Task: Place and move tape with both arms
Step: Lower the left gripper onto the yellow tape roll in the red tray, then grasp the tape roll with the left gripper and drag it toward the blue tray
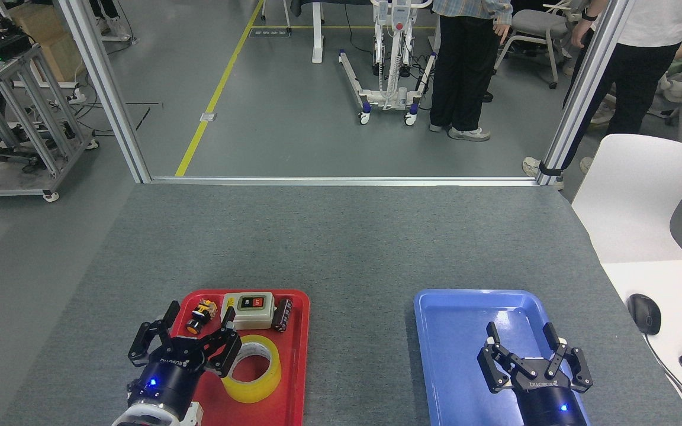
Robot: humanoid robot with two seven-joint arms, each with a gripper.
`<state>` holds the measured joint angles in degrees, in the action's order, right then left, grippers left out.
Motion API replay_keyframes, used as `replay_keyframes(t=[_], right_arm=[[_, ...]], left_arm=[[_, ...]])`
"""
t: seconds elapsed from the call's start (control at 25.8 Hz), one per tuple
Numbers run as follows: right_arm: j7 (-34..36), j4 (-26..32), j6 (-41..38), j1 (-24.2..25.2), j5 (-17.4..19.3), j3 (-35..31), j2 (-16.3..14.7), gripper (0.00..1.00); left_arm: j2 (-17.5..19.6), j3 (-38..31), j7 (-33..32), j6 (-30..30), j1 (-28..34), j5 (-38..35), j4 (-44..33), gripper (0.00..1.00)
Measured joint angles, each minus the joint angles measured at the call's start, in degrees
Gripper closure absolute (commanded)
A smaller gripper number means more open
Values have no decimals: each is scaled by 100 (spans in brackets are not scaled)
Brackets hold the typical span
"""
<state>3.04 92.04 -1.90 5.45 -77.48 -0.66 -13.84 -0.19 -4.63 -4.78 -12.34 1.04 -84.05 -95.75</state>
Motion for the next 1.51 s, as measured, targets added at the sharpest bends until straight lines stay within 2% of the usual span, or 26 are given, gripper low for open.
replay_keyframes(t=[0.19,0.54,0.78,1.09,1.2,1.4,1.43,1.47,1.51], right_arm=[[39,19,-22,0,4,7,15,1],[77,13,-17,13,2,20,90,1],[89,7,-21,25,-3,9,112,1],[92,6,-17,30,-4,-12,121,1],[93,6,-9,30,-4,-12,125,1],[211,6,-7,30,-4,-3,113,1],[238,4,-6,31,-4,-1,109,1],[259,3,-3,37,-4,1,106,1],[266,1,-4,45,-4,2,103,1]], left_arm=[[80,373,-725,-108,-51,-54,90,1],[-30,1028,-1923,-95,-88,-22,308,1],[-240,1098,-2098,-79,-305,-21,817,1],[-212,1105,-2114,-70,-626,-48,1499,2],[-200,1105,-2117,-70,-674,-49,1589,6],[-193,1105,-2123,-105,-699,-49,1723,17],[-193,1105,-2123,-111,-699,-46,1733,23],[-193,1105,-2123,-119,-698,-42,1741,33],[-192,1105,-2123,-130,-697,-38,1743,47]])
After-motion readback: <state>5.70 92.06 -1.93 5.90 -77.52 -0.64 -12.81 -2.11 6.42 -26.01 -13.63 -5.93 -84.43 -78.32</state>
